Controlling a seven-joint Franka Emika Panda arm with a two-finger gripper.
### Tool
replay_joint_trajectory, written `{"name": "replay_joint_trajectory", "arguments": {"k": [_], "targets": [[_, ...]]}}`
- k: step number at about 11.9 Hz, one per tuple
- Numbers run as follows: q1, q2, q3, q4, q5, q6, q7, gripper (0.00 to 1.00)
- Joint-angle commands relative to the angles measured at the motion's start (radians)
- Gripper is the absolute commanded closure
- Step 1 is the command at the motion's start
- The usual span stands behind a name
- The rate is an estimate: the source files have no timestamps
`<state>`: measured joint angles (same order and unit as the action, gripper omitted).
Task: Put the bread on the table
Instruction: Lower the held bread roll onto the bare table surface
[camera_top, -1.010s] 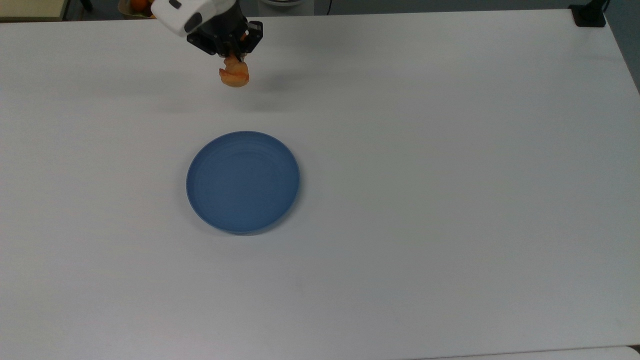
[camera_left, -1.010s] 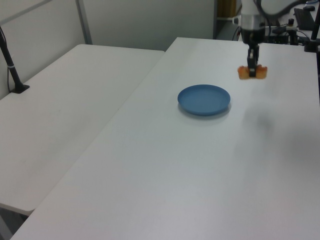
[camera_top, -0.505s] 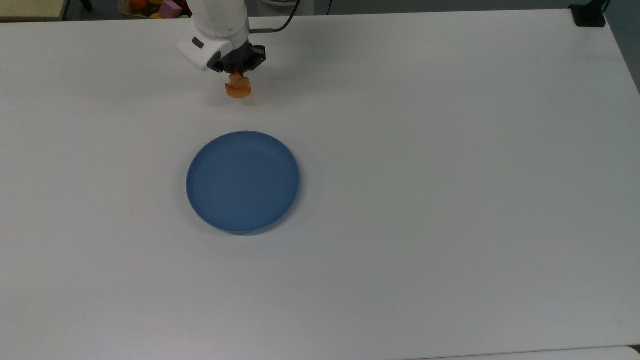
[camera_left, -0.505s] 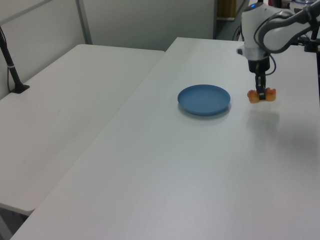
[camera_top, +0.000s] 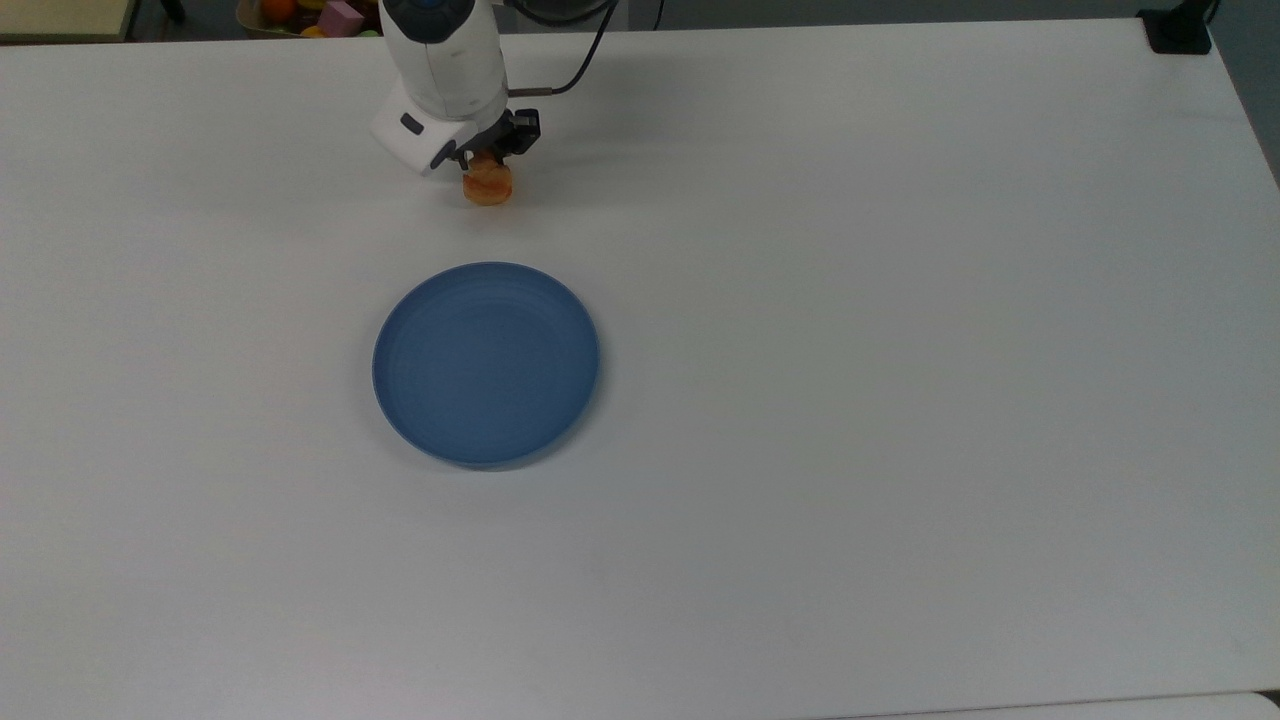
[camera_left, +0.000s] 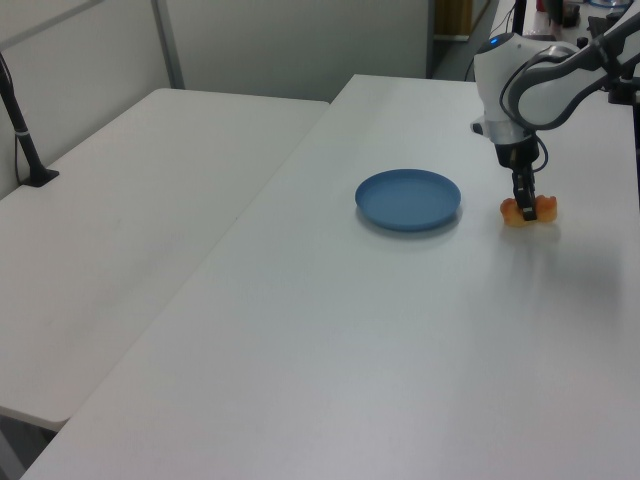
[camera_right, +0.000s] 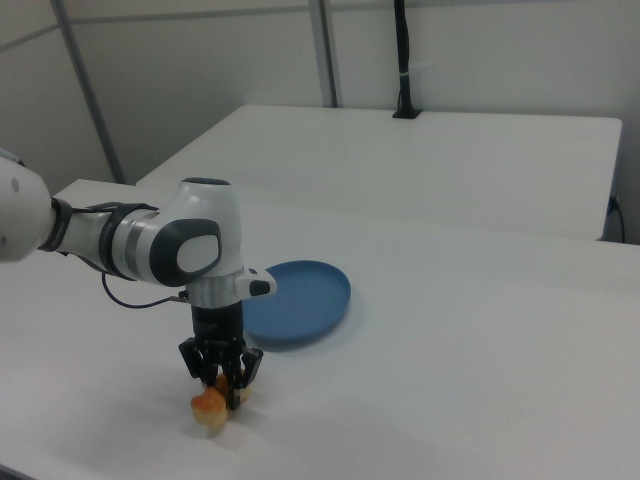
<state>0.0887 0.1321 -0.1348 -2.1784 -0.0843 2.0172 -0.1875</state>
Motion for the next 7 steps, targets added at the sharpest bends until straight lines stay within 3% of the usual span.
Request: {"name": "replay_joint_trajectory", "arguments": {"k": [1, 3, 7], "targets": [[0.028, 0.026, -0.008, -0.011, -0.04, 0.017, 0.0, 0.13], [0.026, 0.027, -0.008, -0.008, -0.043, 0.011, 0.0, 0.03], [0.023, -0.003, -0.008, 0.043, -0.043, -0.03, 0.014, 0.0]]}}
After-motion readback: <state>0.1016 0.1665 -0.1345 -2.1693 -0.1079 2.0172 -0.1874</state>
